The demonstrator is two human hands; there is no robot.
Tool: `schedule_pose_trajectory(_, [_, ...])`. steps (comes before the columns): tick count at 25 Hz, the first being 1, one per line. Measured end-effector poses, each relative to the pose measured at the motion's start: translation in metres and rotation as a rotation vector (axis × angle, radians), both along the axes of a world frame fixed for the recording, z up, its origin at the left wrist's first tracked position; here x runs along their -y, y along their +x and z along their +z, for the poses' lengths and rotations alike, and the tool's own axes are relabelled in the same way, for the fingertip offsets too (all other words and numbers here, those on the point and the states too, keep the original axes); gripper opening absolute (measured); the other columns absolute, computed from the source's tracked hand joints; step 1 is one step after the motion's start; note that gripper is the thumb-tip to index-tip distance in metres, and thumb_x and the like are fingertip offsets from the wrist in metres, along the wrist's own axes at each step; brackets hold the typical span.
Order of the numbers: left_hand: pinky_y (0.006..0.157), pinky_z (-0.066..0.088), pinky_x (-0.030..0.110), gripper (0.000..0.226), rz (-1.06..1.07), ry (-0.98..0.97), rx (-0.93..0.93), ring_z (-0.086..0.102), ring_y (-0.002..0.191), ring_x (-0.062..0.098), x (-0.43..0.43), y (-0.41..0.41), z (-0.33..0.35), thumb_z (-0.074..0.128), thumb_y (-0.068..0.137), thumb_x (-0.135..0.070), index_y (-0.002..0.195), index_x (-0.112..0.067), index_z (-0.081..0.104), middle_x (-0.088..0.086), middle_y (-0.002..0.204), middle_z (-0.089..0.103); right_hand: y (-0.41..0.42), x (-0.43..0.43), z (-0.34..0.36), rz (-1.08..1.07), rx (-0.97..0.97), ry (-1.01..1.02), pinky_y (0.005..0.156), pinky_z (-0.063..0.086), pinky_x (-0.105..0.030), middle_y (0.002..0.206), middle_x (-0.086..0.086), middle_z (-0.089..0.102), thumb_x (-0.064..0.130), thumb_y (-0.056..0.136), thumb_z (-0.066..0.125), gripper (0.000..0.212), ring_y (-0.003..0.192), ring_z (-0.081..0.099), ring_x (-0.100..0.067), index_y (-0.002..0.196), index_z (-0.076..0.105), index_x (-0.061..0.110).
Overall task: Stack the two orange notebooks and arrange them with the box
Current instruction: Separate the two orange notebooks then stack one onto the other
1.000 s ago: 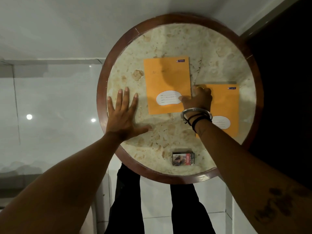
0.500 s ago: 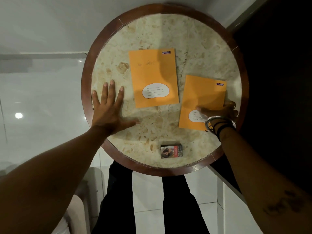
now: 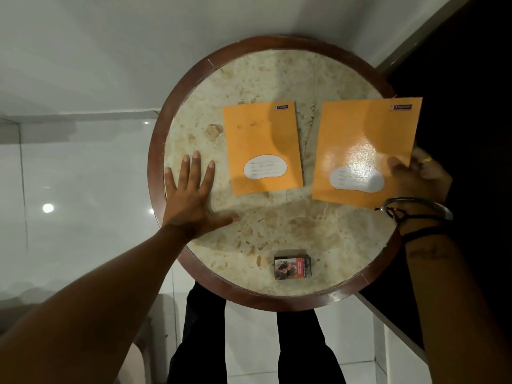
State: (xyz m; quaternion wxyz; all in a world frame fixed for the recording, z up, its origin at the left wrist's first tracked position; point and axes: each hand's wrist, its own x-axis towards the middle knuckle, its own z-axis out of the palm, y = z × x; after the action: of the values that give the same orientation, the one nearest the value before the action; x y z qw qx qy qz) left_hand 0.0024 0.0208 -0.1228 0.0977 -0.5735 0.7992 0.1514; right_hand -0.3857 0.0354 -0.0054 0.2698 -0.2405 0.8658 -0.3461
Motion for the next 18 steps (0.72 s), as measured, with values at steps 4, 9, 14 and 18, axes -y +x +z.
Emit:
schedule_pose_trajectory(4, [0.12,-0.022,0.055,0.137,-0.01,-0.035,0.007,-0.021,0.158,0.029,0.001,-0.001,0.0,0.032,0.064,-0.106,0.166,-0.021,-0.002,0.014,0.173,-0.013,0.042,0.038,-0.011,-0.092,0.203,-0.117,0.083,0.052,-0.019,0.102,-0.003,0.064,0.002,0.088,0.063,0.038,0.098,0.058,-0.016,0.127,0.06,-0.002])
schedule_pose_trajectory(9, [0.122,-0.016,0.058,0.136,-0.012,-0.061,-0.027,-0.01,0.16,0.034,-0.001,0.001,-0.006,0.031,0.065,-0.107,0.166,-0.022,-0.003,0.014,0.173,-0.012,0.108,0.074,-0.047,0.105,0.407,0.001,0.062,0.054,-0.012,0.109,-0.013,0.071,0.005,0.087,0.065,0.034,0.09,0.062,-0.019,0.121,0.066,0.002])
schedule_pose_trajectory(14, [0.123,-0.009,0.065,0.133,-0.021,0.011,-0.052,-0.012,0.16,0.035,-0.002,0.001,0.0,0.025,0.067,-0.105,0.167,-0.02,0.003,0.013,0.172,-0.015,0.133,0.079,-0.069,0.076,0.244,0.106,0.082,0.055,-0.033,0.111,-0.011,0.074,0.015,0.084,0.069,0.033,0.093,0.068,-0.024,0.116,0.069,0.008])
schedule_pose_trajectory(18, [0.123,-0.007,0.054,0.11,0.232,0.056,-0.356,0.009,0.16,0.032,0.013,-0.031,0.027,0.026,0.082,-0.091,0.161,-0.015,0.03,0.014,0.172,0.018,0.132,0.074,-0.076,0.095,-0.018,0.228,0.082,0.054,-0.04,0.125,-0.008,0.059,0.026,0.077,0.074,0.033,0.113,0.057,-0.03,0.107,0.07,0.013])
